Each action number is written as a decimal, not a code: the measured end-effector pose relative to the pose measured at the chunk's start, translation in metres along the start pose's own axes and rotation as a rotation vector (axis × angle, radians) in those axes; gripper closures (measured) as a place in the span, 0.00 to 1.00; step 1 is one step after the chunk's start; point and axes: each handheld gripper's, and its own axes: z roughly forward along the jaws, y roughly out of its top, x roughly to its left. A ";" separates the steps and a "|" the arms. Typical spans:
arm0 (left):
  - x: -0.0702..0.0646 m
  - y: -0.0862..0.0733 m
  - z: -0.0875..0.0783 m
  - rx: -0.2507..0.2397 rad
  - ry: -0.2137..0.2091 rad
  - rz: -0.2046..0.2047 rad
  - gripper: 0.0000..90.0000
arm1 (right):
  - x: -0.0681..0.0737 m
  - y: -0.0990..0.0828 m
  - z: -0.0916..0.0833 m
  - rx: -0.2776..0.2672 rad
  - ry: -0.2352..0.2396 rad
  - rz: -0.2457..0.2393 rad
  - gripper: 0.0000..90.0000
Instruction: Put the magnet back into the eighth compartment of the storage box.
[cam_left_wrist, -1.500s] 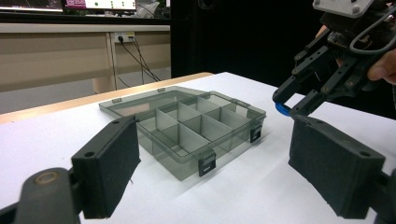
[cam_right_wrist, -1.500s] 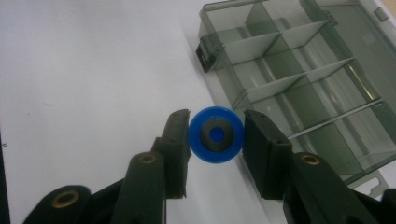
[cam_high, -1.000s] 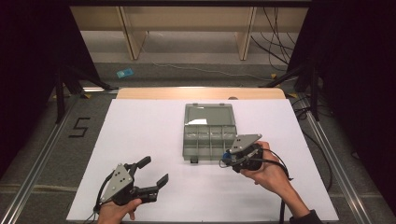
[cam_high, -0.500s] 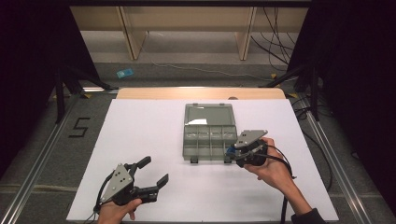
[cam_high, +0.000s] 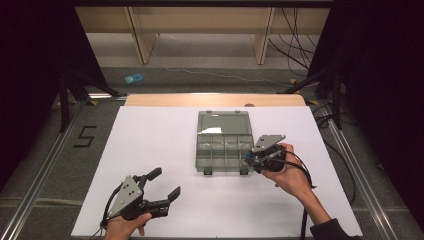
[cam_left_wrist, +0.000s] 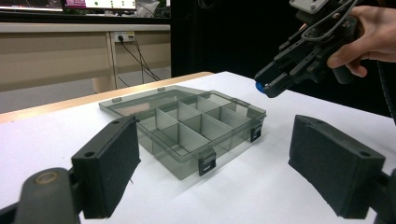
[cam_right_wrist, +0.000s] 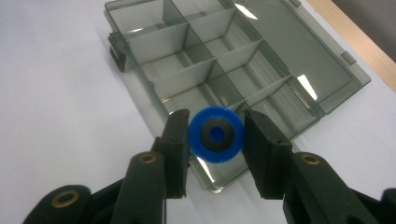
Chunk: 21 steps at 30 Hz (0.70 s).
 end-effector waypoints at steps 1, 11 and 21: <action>0.000 0.000 0.000 0.000 0.000 0.000 0.18 | -0.001 0.000 0.002 -0.001 -0.001 0.003 0.70; 0.000 0.000 0.000 -0.002 0.001 -0.006 0.18 | -0.009 0.000 0.016 0.026 -0.008 0.022 0.70; 0.000 0.000 0.000 -0.001 0.000 -0.006 0.18 | -0.014 -0.001 0.027 0.049 -0.003 0.028 0.70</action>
